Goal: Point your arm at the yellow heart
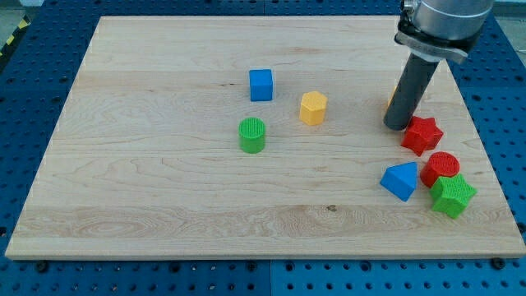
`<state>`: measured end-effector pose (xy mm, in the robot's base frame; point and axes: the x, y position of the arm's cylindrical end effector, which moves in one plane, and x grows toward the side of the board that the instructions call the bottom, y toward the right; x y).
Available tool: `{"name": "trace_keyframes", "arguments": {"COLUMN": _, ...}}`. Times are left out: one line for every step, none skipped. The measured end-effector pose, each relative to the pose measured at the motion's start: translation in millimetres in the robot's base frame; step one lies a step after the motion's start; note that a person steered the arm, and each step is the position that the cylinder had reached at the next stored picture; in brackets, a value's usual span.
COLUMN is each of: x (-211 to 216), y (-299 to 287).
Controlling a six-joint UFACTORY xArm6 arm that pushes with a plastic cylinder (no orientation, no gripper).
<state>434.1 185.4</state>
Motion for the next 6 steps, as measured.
{"name": "trace_keyframes", "arguments": {"x": -20.7, "y": 7.2}}
{"name": "trace_keyframes", "arguments": {"x": -17.5, "y": 26.9}}
{"name": "trace_keyframes", "arguments": {"x": -10.9, "y": 70.6}}
{"name": "trace_keyframes", "arguments": {"x": -31.5, "y": 90.2}}
{"name": "trace_keyframes", "arguments": {"x": -51.1, "y": 80.2}}
{"name": "trace_keyframes", "arguments": {"x": -55.8, "y": 53.1}}
